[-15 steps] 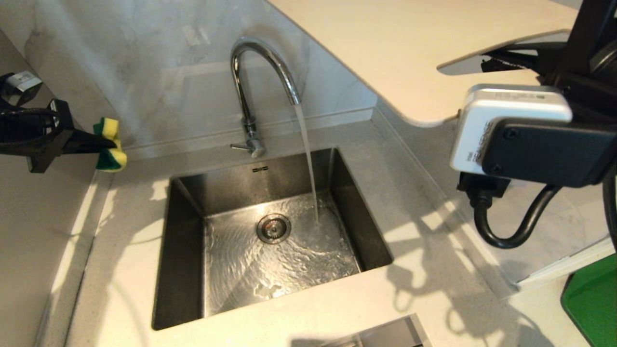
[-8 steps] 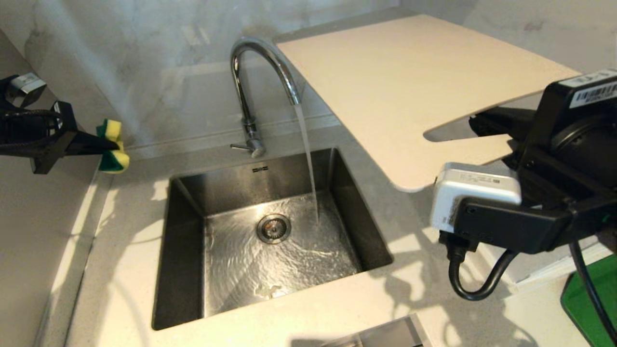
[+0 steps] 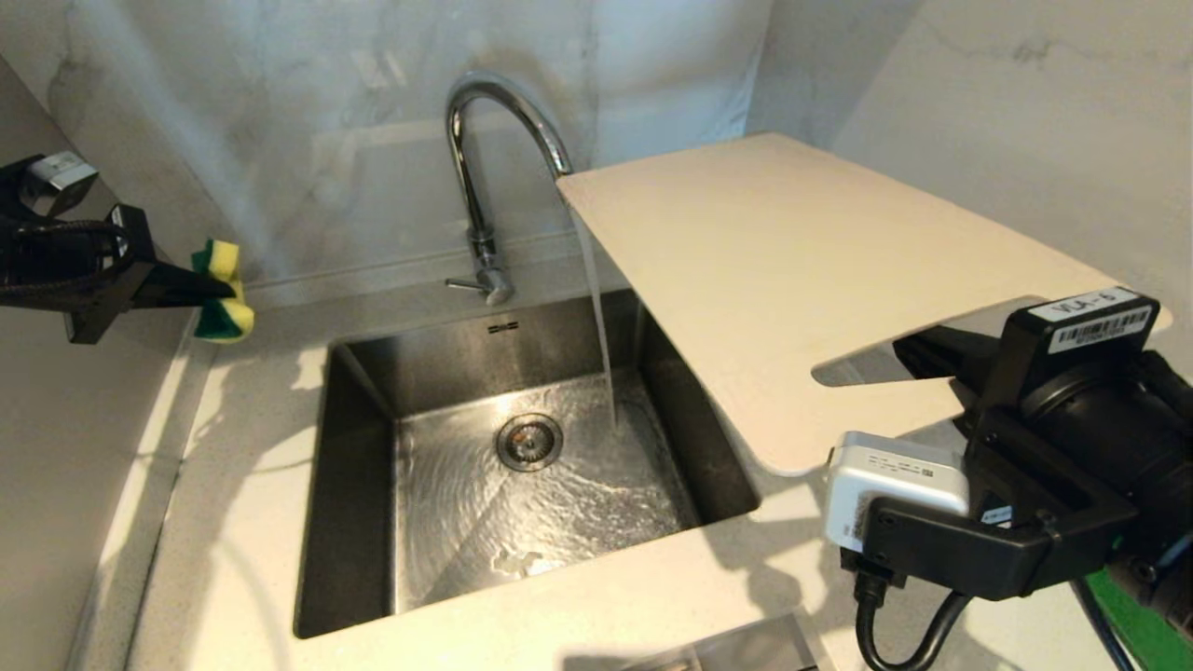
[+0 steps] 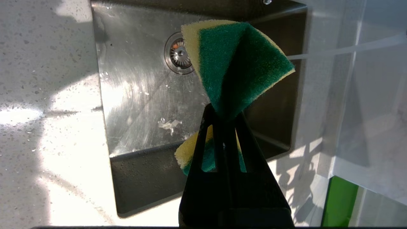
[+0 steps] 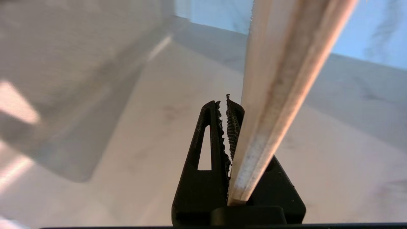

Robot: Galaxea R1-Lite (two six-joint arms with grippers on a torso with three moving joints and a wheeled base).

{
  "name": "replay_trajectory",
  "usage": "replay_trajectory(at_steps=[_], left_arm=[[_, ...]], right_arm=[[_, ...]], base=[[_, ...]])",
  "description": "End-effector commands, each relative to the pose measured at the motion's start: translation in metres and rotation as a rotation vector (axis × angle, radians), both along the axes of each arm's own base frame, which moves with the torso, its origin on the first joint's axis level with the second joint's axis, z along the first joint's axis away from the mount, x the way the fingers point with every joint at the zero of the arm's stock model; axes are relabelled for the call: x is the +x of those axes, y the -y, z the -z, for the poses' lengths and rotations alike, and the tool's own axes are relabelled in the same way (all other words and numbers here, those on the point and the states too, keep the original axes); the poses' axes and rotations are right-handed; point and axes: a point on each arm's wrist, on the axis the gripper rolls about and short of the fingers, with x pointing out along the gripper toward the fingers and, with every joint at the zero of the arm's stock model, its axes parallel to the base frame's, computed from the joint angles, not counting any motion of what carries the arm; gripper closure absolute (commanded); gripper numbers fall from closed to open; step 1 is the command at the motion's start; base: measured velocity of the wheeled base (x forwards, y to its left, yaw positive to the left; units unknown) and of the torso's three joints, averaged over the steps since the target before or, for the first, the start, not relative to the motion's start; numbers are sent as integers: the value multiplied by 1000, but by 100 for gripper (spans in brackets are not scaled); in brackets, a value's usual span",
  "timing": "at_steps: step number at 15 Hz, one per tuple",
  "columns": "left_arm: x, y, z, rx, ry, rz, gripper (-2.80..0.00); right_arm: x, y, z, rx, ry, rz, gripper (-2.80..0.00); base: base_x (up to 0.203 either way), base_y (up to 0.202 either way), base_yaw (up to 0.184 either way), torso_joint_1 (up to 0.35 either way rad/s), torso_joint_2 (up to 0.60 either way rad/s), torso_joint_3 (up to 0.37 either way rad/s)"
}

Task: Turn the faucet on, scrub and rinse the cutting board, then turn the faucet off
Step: Put down the cutting board

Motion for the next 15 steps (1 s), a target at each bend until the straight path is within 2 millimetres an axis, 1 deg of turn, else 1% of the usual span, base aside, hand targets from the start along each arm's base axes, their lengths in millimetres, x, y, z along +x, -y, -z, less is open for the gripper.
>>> replay_trajectory(at_steps=[1,9,15], left_arm=[[2,0,3,-6,-14,0,0],[7,-1,8,-9,-31,-1,0],[14,-1,13,-9,-42,-1,0]], right_arm=[[0,0,14,16,-44,3,0],[-3,5,63,16,-186,57,0],[-1,3,93,6,-288,100,0]], base=[[0,0,0,0,0,0],[0,0,0,0,0,0],[0,0,0,0,0,0]])
